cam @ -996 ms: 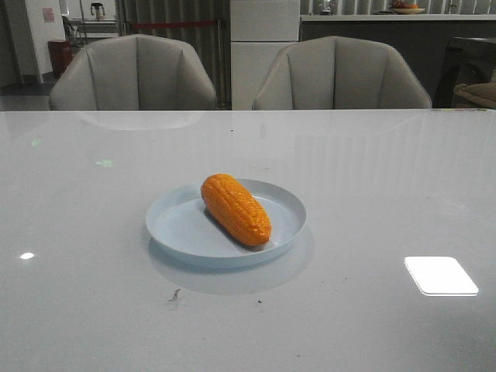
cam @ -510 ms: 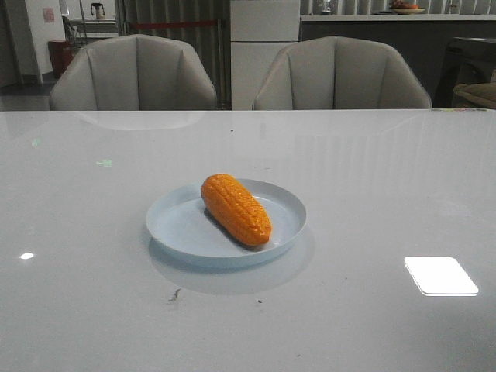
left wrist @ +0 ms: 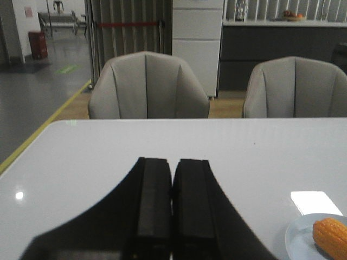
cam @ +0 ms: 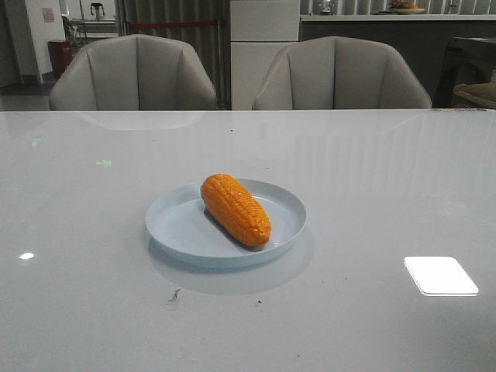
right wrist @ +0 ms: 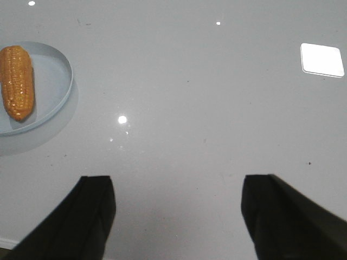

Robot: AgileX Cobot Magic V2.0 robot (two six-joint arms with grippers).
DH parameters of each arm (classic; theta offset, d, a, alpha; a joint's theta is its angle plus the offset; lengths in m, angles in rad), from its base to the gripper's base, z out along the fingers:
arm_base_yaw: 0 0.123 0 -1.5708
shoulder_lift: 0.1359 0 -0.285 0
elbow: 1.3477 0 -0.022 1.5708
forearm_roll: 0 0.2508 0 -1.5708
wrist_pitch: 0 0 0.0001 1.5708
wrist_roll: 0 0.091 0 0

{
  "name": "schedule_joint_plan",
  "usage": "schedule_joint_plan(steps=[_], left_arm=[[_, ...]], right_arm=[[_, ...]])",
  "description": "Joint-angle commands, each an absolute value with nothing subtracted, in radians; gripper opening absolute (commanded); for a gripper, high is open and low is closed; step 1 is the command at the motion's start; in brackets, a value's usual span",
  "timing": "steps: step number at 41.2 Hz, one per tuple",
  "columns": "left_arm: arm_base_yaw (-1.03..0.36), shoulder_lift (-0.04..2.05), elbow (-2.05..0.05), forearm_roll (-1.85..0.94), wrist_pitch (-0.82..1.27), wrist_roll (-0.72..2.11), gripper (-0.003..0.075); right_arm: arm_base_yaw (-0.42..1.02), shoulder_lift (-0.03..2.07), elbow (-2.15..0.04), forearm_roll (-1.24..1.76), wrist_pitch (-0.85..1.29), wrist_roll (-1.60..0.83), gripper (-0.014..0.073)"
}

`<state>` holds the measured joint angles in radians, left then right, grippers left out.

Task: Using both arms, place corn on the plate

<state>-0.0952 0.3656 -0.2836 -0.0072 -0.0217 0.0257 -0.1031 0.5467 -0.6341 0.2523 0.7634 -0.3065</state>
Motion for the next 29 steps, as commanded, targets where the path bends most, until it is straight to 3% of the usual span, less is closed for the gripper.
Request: schedule_joint_plan(steps=[1, 20, 29], left_arm=[[-0.095, 0.277, -0.239, -0.010, -0.160, 0.030, 0.0095], [-0.020, -0.020, 0.032, 0.013, -0.157, 0.030, 0.0096], [0.001, -0.023, 0.044, 0.013, -0.096, 0.030, 0.0096]], right_arm=[[-0.112, 0.549, -0.660, 0.267, 0.692, -0.318, 0.0589], [-0.112, 0.549, -0.660, 0.267, 0.692, -0.318, 0.0589], [-0.112, 0.550, -0.660, 0.267, 0.696, -0.318, 0.0589]])
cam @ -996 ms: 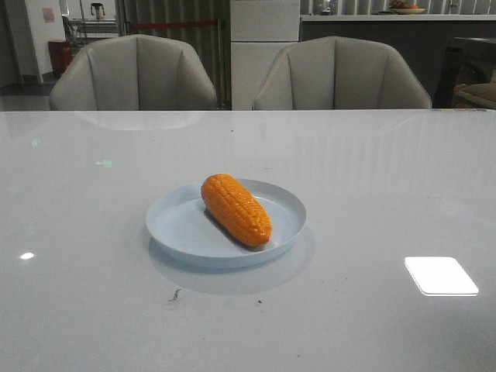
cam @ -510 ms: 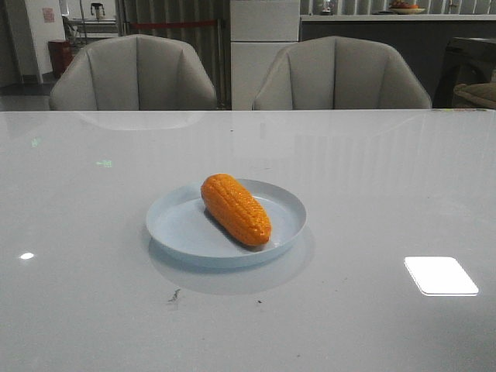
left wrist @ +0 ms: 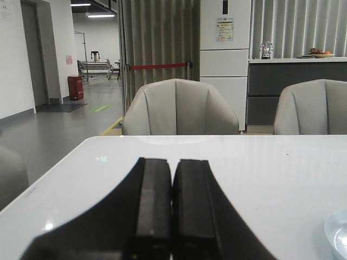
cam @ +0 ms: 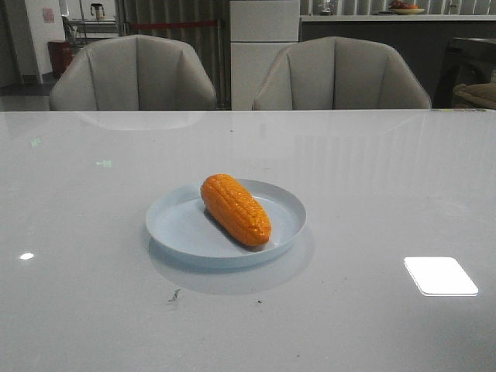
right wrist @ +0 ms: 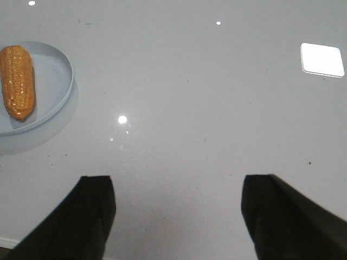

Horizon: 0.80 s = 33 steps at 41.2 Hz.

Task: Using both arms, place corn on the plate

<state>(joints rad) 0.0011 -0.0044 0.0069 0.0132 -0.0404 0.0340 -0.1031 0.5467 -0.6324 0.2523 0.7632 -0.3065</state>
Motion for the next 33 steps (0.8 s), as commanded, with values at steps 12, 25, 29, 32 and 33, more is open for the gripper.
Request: schedule_joint_plan(steps=[12, 25, 29, 32, 33], left_arm=[[0.001, -0.023, 0.044, -0.014, -0.096, 0.030, 0.0096], [0.001, -0.023, 0.044, -0.014, -0.096, 0.030, 0.0096], [0.001, -0.023, 0.044, -0.014, -0.096, 0.030, 0.0096], [0.001, -0.023, 0.044, -0.014, -0.096, 0.030, 0.0096], [0.001, -0.023, 0.044, -0.014, -0.096, 0.030, 0.0096]], right_arm=[[-0.112, 0.550, -0.660, 0.267, 0.696, -0.318, 0.0589], [-0.106, 0.550, -0.660, 0.271, 0.697, -0.317, 0.0589], [-0.106, 0.550, -0.660, 0.271, 0.697, -0.317, 0.0589], [-0.106, 0.550, -0.660, 0.271, 0.697, -0.317, 0.0589], [-0.106, 0.550, -0.660, 0.271, 0.697, -0.317, 0.0589]])
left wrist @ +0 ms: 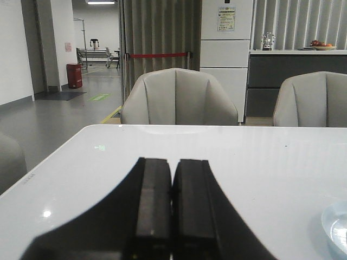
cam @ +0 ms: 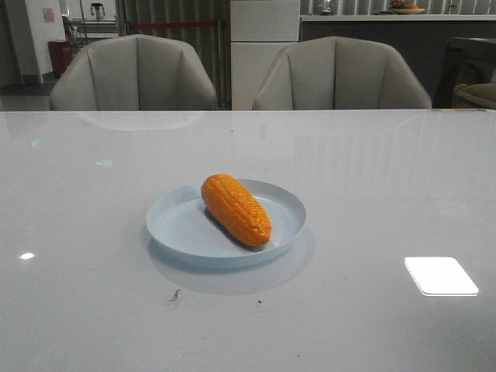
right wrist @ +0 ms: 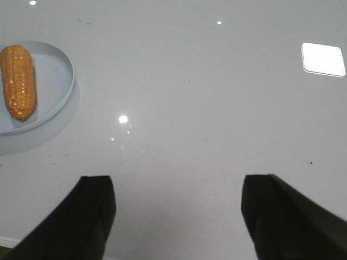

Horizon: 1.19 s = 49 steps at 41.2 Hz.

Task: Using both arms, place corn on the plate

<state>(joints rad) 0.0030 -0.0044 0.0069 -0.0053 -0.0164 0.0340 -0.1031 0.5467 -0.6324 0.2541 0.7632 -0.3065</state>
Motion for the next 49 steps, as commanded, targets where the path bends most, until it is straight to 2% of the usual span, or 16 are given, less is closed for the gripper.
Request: schedule_joint_plan(steps=[1, 11, 20, 25, 37, 40, 49], left_arm=[[0.001, -0.023, 0.044, -0.014, -0.096, 0.030, 0.0096], [0.001, -0.021, 0.044, -0.014, -0.096, 0.030, 0.0096], [0.001, -0.021, 0.044, -0.014, -0.096, 0.030, 0.0096], [0.001, -0.021, 0.044, -0.014, -0.096, 0.030, 0.0096], [0.001, -0.021, 0.044, -0.014, -0.096, 0.030, 0.0096], [0.001, -0.021, 0.044, -0.014, -0.096, 0.030, 0.0096], [0.001, -0.021, 0.044, -0.014, -0.096, 0.030, 0.0096]], right_arm=[[-0.106, 0.550, -0.660, 0.271, 0.697, -0.317, 0.0589], [-0.100, 0.495, -0.660, 0.200, 0.685, -0.317, 0.0589], [0.020, 0.319, -0.659, 0.083, 0.681, -0.317, 0.0545], [0.065, 0.236, -0.659, 0.076, 0.687, -0.317, 0.0435], [0.067, 0.015, -0.554, 0.077, 0.648, -0.317, 0.0061], [0.067, -0.039, -0.504, 0.077, 0.609, -0.317, 0.0059], [0.067, -0.031, -0.343, 0.125, 0.380, -0.317, 0.0057]])
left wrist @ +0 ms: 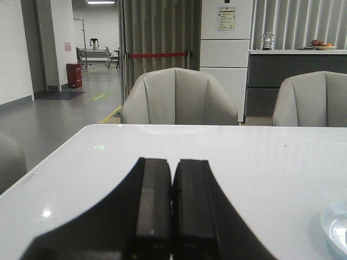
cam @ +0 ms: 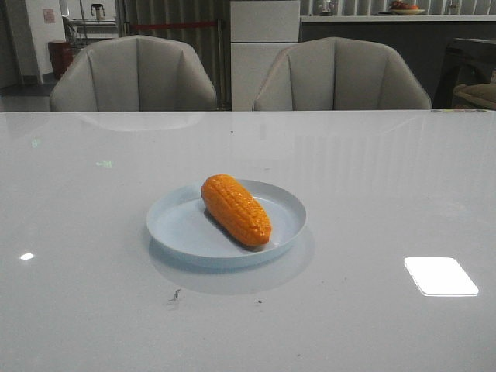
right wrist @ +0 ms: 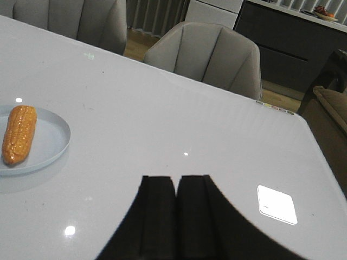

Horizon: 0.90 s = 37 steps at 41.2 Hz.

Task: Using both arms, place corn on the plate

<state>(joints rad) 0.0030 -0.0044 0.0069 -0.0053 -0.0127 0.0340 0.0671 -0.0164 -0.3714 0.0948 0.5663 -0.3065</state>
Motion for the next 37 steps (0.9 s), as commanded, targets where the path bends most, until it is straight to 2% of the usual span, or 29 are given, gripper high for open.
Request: schedule_joint_plan(steps=[1, 9, 18, 37], left_arm=[[0.001, -0.021, 0.044, -0.014, -0.096, 0.030, 0.0096], [0.003, -0.021, 0.044, -0.014, -0.096, 0.030, 0.0096], [0.003, -0.021, 0.044, -0.014, -0.096, 0.030, 0.0096], [0.003, -0.021, 0.044, -0.014, -0.096, 0.030, 0.0096]], right_arm=[[0.067, -0.031, -0.326, 0.137, 0.341, -0.317, 0.0057], [0.066, -0.031, -0.153, 0.148, 0.109, -0.317, 0.0057], [0.066, -0.031, -0.005, 0.173, 0.000, -0.317, 0.0057], [0.066, -0.031, 0.007, 0.200, 0.063, -0.317, 0.0057]])
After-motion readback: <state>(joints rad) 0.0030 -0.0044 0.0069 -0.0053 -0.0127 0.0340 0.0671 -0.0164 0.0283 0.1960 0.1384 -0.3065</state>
